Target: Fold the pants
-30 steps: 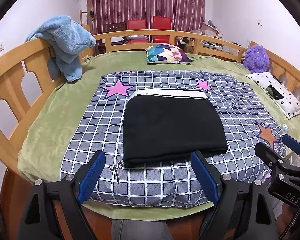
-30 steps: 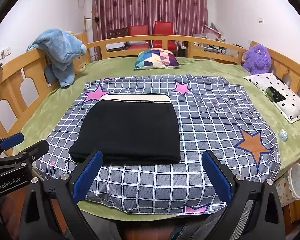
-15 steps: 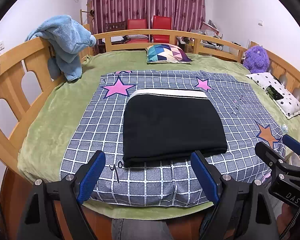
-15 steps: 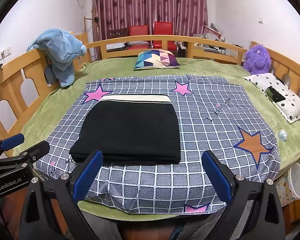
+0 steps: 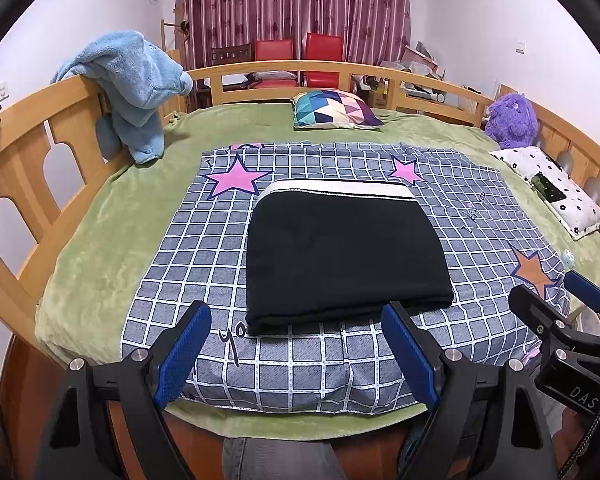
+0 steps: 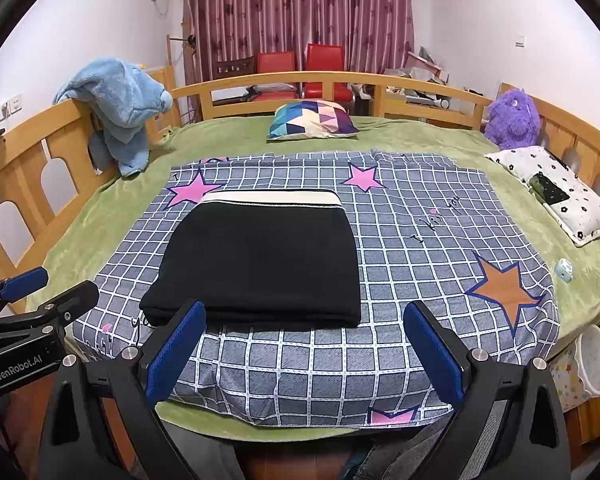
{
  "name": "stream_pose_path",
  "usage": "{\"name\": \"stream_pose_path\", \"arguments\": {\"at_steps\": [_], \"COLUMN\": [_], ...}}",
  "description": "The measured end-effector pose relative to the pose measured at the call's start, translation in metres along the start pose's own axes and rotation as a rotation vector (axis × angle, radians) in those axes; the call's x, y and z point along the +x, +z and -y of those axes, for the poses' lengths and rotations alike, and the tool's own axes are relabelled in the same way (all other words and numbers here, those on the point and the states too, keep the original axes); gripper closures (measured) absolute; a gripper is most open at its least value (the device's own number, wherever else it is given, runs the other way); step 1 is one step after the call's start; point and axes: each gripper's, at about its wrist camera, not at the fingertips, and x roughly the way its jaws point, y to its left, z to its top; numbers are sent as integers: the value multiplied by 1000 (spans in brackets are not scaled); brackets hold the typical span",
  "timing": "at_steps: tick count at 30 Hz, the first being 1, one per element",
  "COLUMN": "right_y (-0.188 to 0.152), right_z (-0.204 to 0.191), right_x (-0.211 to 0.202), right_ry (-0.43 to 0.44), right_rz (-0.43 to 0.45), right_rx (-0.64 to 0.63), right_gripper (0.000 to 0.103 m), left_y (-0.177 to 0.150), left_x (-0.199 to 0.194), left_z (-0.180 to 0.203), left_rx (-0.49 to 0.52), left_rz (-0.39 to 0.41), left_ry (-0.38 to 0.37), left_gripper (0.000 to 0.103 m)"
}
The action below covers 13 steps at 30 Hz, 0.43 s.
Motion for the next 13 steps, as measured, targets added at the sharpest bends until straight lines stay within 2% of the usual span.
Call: {"name": "stream_pose_path", "arguments": {"at_steps": [13], "right_y": [3], "right_z": [-5], "right_x": [-4], "right_ry": [-3], "right_rz": [4], "right_rx": [-2], "right_gripper": [5], "left_y": [2], "left_x": [-3], "left_z": [-2], "left_rx": [-3], "left_rz": [2], "left_ry": [0], "left_gripper": [16]}}
